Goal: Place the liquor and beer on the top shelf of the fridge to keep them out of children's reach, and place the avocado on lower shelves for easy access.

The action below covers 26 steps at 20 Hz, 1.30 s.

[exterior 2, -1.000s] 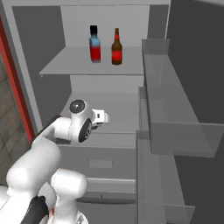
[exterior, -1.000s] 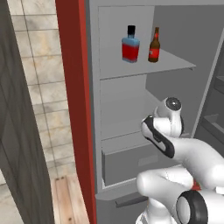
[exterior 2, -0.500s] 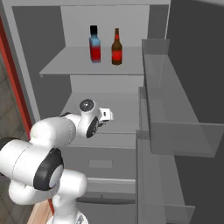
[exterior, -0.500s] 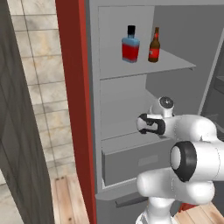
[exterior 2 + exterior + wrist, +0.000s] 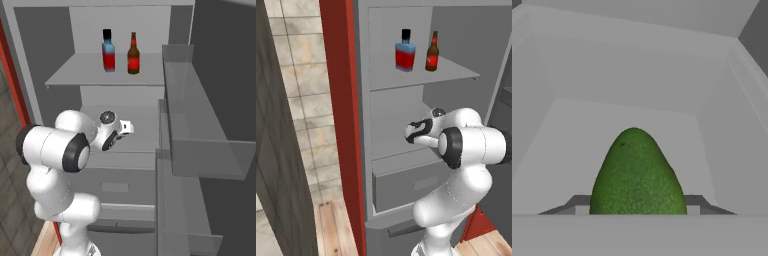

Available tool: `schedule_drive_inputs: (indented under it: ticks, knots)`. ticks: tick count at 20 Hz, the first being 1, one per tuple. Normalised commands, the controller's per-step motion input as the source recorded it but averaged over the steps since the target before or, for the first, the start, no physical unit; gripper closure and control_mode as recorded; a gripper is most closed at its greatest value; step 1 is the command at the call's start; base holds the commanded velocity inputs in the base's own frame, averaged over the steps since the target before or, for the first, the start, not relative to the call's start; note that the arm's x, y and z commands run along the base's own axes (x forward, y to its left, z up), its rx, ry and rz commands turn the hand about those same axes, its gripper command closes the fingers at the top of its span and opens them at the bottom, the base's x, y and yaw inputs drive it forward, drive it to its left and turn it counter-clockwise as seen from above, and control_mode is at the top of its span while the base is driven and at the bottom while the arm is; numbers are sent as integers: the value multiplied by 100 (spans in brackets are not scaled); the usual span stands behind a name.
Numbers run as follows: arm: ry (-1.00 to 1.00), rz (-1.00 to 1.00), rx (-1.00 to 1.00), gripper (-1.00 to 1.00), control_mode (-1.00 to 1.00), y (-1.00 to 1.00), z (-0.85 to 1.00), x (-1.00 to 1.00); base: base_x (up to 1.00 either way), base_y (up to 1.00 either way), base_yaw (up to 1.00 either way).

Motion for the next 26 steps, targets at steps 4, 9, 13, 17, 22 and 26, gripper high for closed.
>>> schedule_drive_inputs:
  ticks: [4,9,13,17,22,26]
  knots:
    - [0,0,0,-100,-100,0,-6,67,0,0,0]
    - [0,0,0,-100,-100,0,-1,48,0,0,0]
    - [0,0,0,-100,-100,0,0,5,0,0,0]
    - [0,0,0,-100,-100,0,0,-4,0,0,0]
    - [0,0,0,-100,-100,0,3,-34,0,0,0]
    - [0,0,-1,-100,-100,0,11,-75,0,0,0]
